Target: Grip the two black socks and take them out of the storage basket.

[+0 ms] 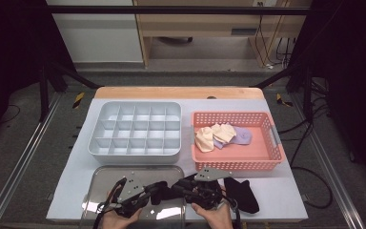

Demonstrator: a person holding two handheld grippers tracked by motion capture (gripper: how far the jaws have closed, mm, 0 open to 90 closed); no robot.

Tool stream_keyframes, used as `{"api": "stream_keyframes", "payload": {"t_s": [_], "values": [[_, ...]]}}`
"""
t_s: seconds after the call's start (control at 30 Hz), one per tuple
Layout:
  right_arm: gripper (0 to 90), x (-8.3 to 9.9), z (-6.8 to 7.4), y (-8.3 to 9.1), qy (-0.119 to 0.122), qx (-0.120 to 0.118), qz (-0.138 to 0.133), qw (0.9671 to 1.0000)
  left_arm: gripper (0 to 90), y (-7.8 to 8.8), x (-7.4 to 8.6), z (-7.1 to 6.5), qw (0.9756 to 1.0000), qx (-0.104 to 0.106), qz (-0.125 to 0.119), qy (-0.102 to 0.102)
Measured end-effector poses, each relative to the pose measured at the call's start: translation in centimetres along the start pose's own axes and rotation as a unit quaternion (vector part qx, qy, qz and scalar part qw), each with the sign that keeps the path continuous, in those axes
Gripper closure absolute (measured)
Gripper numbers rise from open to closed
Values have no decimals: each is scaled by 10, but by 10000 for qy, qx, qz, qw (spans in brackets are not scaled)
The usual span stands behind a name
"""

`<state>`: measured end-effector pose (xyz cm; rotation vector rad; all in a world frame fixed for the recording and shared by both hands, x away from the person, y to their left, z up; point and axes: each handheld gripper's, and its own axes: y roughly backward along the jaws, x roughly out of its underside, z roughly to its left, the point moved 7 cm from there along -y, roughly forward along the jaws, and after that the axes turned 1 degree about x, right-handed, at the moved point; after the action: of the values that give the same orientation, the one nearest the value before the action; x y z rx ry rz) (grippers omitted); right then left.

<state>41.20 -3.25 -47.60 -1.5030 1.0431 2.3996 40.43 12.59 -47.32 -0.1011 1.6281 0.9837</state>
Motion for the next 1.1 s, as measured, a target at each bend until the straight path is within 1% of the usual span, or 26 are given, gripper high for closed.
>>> {"api": "stream_keyframes", "payload": {"t_s": [0.03,0.1,0.13,0.2,0.23,0.27,0.37,0.4,0.43,0.47,0.53,0.63,0.7,0.73,0.83,0.9,0.93,0.97,1.0,1.07,1.1], "values": [[746,1,1,0,-3,-18,32,10000,860,1,-1,2,10000,-43,-25,-46],[777,5,2,-3,2,-46,123,9999,859,1,1,3,10000,-28,-7,-86],[800,8,2,-5,31,-29,183,9998,859,0,4,1,9999,4,21,-111],[843,18,0,-10,24,37,426,9991,857,-2,8,-3,9999,69,86,-131],[862,22,-1,-11,28,76,496,9987,856,-2,10,-5,9998,117,106,-140],[877,27,-2,-13,8,93,585,9982,851,-2,12,-9,9996,211,160,-115],[886,38,-4,-16,5,176,798,9967,811,1,18,-13,9991,329,253,-54],[886,41,-5,-17,30,189,833,9963,791,3,19,-13,9989,380,264,-2],[886,42,-5,-18,23,195,855,9961,766,6,21,-13,9988,421,248,92],[886,43,-4,-18,12,199,870,9960,723,8,21,-13,9986,450,247,150],[884,43,-4,-19,51,205,864,9960,652,13,20,-9,9983,443,176,324],[883,44,-4,-18,58,227,879,9959,584,22,14,-1,9972,463,-7,587],[884,44,-5,-18,45,225,873,9959,563,29,8,5,9964,423,-155,718],[884,44,-5,-18,28,213,863,9960,556,33,4,10,9959,339,-256,797],[877,44,-5,-17,17,208,866,9960,537,34,0,16,9950,260,-285,923],[865,44,-4,-17,40,202,859,9961,523,26,2,17,9943,204,-174,1029],[859,43,-4,-16,78,206,849,9961,514,21,3,17,9942,203,-58,1057],[853,42,-5,-15,78,230,830,9963,508,14,6,16,9935,205,53,1121],[849,40,-6,-14,84,261,783,9966,501,9,8,16,9929,222,149,1157],[843,35,-8,-8,78,311,626,9975,499,-1,16,12,9905,335,408,1268],[840,32,-11,-5,82,358,544,9978,499,-4,20,10,9903,328,504,1252]]}}
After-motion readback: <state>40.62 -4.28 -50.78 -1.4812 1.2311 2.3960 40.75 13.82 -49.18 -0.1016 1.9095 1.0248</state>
